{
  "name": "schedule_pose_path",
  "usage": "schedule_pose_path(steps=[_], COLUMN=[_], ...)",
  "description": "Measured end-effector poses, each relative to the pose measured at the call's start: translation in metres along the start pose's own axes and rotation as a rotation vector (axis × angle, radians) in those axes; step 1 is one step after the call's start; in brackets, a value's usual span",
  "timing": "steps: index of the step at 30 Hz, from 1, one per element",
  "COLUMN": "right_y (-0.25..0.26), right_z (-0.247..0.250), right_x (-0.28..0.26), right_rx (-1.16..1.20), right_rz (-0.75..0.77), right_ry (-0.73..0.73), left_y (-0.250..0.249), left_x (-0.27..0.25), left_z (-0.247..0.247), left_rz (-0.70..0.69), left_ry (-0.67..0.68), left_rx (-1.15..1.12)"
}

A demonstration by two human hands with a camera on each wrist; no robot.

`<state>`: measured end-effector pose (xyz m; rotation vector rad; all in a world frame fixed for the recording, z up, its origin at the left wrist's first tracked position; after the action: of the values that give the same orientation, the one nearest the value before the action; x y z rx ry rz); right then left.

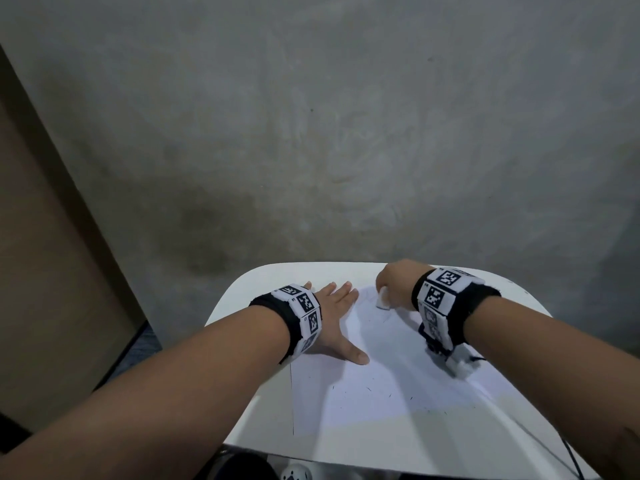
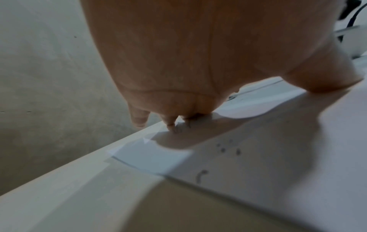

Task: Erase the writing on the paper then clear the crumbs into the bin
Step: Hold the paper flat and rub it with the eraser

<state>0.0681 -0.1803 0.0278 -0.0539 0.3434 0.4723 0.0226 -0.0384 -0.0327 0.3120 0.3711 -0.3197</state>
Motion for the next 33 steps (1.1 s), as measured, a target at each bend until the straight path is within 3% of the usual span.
schedule_pose_path(steps=[4,8,12,15,20,24,28,31,33], right_y=[0.013,-0.003,0.009,-0.007,0.002,-0.023,-0.010,-0.027,-0.027], right_z=[-0.007,0.002,-0.008,0.000,-0.012,-0.001,-0.010,0.002,-0.001], right_x=[-0.003,0.006,0.000,0.003,-0.006,-0.007,-0.011,-0.007,-0.009], right_rx=[-0.069,-0.082,-0.043,0.001,0.076,0.128,0.137,0.099,0.072], right_rz=[0.085,-0.018,0.083,0.008,0.146,0.107,0.228,0.124,0.138], right_ry=[0.042,0.038,0.040,0.031,0.037,-0.062,0.042,-0.033,-0.060], left_y=[-0.001,0.000,-0.001,0.000,0.000,0.000,0.000,0.000,0.000], left_x=[0.001,-0.001,-0.002,0.000,0.000,0.001,0.000,0.000,0.001], left_z=[0.000,0.001,0.002,0.001,-0.001,-0.001,-0.001,-0.001,-0.002], left_rz=[0.001,-0.004,0.000,-0.002,-0.005,-0.003,-0.006,-0.004,-0.005], left_ry=[0.008,0.007,0.005,0.008,0.006,0.003,-0.007,-0.005,0.007], left_rx=[0.009,0.000,0.015,-0.004,0.009,-0.017,-0.012,-0.015,-0.021])
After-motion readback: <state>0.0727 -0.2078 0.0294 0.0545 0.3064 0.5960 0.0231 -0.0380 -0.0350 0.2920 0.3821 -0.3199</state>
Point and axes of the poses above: each hand's wrist, its own x-axis towards the middle knuckle, its own z-axis out of the back of the hand, y = z × x, the point moved 1 cm from there along x, towards the middle knuckle, and after that the axes turned 13 degrees about x, right-handed, at the moved point
